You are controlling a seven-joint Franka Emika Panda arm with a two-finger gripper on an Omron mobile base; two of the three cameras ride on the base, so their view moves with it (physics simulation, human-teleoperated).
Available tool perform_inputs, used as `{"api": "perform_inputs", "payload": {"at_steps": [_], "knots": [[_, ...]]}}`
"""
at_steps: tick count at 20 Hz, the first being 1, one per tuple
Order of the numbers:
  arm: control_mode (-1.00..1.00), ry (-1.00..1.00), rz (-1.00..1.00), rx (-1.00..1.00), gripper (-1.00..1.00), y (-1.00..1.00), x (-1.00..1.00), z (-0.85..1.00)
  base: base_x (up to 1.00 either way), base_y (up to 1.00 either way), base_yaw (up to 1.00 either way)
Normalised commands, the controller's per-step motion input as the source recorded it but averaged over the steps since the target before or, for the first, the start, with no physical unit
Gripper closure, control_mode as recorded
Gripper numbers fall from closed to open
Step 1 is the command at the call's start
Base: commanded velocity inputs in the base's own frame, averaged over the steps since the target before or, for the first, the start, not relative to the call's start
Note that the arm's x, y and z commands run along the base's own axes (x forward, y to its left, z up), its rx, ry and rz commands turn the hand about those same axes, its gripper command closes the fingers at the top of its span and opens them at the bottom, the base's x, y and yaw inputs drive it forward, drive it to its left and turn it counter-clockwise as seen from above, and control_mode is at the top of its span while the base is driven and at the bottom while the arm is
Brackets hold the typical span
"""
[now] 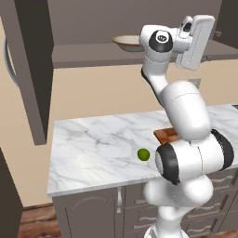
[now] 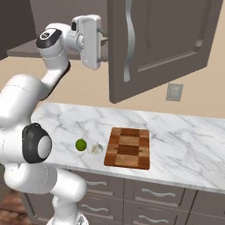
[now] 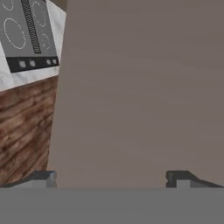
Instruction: Open the cabinet. Place the bowl and condiment on the counter. Then place the lime and garlic on the cutting board.
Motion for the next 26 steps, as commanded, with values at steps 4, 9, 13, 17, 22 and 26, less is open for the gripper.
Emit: {"api": "perform_inputs", "payload": {"at_steps": [4, 9, 13, 17, 22, 26], "knots": [[-1.0, 0.0, -0.07, 0.0, -1.0, -0.63, 0.2, 0.0, 0.0, 0.0, 0.0], [-1.0, 0.0, -0.1, 0.0, -1.0, -0.83, 0.05, 0.0, 0.0, 0.0, 0.0], [-1.0, 0.0, -0.13, 0.0, -1.0, -0.96, 0.0, 0.0, 0.0, 0.0, 0.0], [-1.0, 0.0, -0.14, 0.0, -1.0, -1.0, -0.01, 0.0, 0.0, 0.0, 0.0], [-1.0, 0.0, -0.15, 0.0, -1.0, -1.0, -0.26, 0.0, 0.0, 0.0, 0.0], [-1.0, 0.0, -0.16, 0.01, -1.0, -1.0, -0.51, -0.02, 0.0, 0.0, 0.0]]}}
